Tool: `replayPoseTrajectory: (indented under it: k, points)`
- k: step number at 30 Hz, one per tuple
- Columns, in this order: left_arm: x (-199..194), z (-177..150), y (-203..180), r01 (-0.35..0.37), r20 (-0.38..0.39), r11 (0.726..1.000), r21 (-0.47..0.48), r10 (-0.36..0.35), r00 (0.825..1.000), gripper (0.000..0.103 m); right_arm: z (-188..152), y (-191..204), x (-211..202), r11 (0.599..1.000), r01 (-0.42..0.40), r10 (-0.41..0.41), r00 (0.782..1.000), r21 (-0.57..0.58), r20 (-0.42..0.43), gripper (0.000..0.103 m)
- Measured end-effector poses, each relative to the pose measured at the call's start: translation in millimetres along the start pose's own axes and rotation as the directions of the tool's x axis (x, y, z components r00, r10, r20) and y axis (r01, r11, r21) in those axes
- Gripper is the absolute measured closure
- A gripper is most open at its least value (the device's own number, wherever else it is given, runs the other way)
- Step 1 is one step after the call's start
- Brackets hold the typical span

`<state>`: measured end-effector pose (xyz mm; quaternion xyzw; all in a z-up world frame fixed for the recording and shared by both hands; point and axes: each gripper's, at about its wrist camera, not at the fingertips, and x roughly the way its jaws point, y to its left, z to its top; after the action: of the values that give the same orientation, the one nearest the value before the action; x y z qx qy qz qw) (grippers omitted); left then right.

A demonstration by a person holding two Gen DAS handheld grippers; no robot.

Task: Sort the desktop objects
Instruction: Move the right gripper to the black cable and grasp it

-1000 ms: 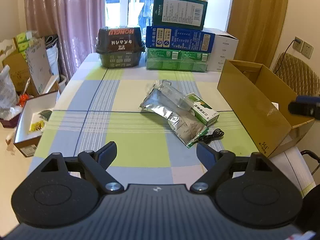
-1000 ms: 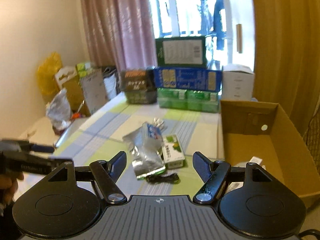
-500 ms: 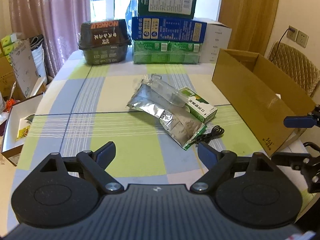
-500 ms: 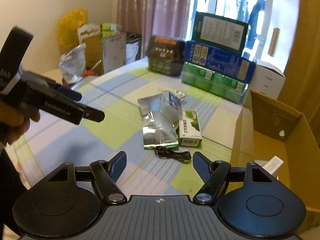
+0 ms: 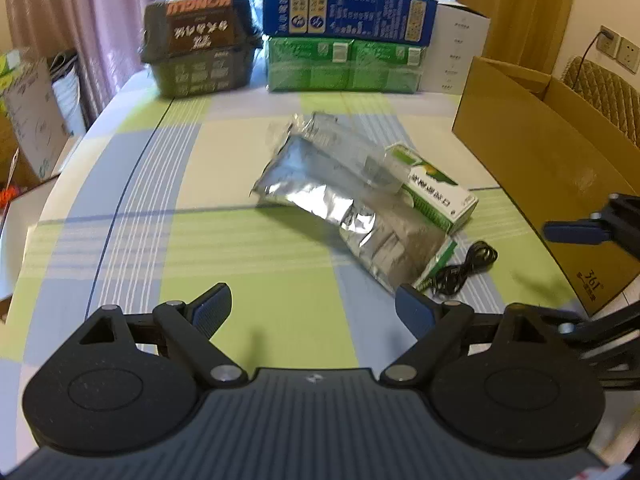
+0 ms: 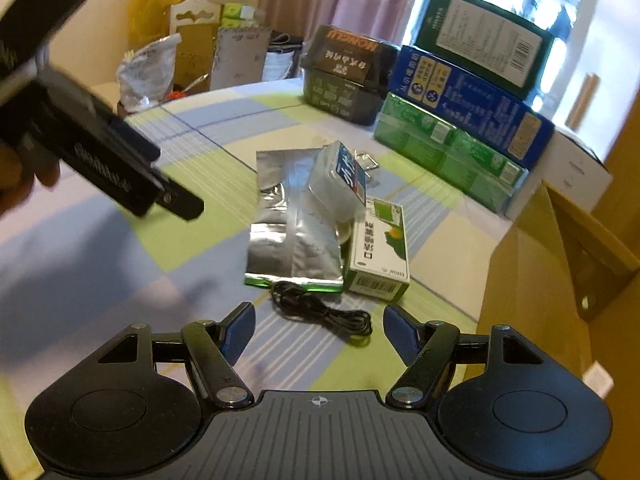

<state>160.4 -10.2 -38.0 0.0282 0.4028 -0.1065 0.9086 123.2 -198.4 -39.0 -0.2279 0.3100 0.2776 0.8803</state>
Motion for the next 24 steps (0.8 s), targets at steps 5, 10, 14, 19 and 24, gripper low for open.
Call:
replayPoseTrajectory:
  k: [5, 10, 14, 19, 24]
  points:
    - [13.8, 10.3, 2.3, -0.001, -0.003, 1.0, 0.003, 0.001, 1.0, 0.017, -6.5, -3.6, 26.3, 0.999, -0.013, 0.013, 1.0, -0.034, -0.011, 0.041]
    - [27.3, 15.9, -1.2, 0.009, -0.027, 1.0, 0.02, -0.008, 1.0, 0.017, -8.0, -0.8, 43.0, 0.991, -0.042, 0.038, 0.999, -0.126, -0.028, 0.042]
    - [34.7, 17.9, -4.4, 0.023, -0.043, 1.0, 0.021, -0.022, 0.999, 0.017, -4.3, -1.8, 56.5, 0.987, -0.078, 0.076, 0.997, -0.139, -0.023, 0.042]
    - [34.8, 18.1, -3.8, 0.031, -0.051, 0.999, 0.014, -0.031, 0.998, 0.015, 0.8, -10.0, 68.4, 0.992, -0.096, 0.093, 0.995, -0.086, -0.035, 0.045]
    - [36.4, 17.2, -1.2, 0.035, -0.064, 0.999, 0.002, -0.035, 0.997, 0.015, 1.3, -11.0, 64.1, 0.994, -0.091, 0.087, 0.994, -0.063, -0.068, 0.063]
